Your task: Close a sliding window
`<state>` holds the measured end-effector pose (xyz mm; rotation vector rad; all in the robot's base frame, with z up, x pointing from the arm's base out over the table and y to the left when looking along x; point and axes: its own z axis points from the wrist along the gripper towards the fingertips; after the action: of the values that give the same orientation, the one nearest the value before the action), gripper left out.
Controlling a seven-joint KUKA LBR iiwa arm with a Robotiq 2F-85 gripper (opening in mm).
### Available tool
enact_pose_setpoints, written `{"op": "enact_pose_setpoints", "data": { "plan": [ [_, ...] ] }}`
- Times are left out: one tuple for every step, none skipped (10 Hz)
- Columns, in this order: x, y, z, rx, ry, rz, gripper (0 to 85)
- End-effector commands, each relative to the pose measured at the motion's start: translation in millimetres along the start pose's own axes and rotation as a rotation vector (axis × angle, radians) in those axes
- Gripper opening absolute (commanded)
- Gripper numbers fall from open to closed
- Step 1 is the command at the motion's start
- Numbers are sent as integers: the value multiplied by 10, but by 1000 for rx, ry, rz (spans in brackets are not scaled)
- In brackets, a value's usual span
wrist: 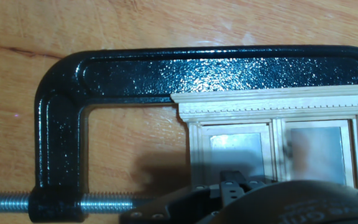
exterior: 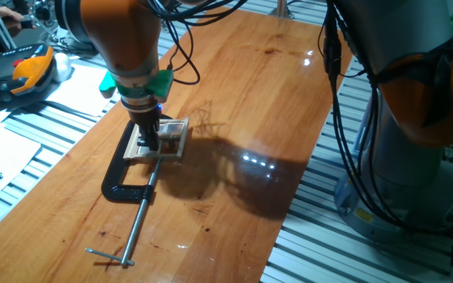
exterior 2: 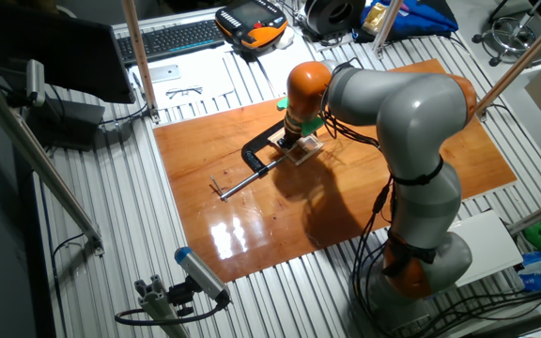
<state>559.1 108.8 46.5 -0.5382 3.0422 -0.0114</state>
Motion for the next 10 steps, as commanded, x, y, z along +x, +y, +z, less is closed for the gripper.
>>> {"op": "enact_pose_setpoints", "data": {
  "plan": [
    [2, -1, 1, 0, 0, 0, 0],
    [5, -3, 0, 0, 0, 0, 0],
    [5, -3, -2, 0, 0, 0, 0],
    [6, -5, -2, 1, 2, 0, 0],
    [9, -7, -5, 2, 4, 0, 0],
    [9, -8, -6, 3, 5, 0, 0],
    [10, -8, -5, 5, 5, 0, 0],
    [10, -8, -6, 7, 9, -1, 0],
    [11, -9, -8, 7, 12, -1, 0],
    [13, -10, -14, 10, 17, -2, 0]
  ]
}}
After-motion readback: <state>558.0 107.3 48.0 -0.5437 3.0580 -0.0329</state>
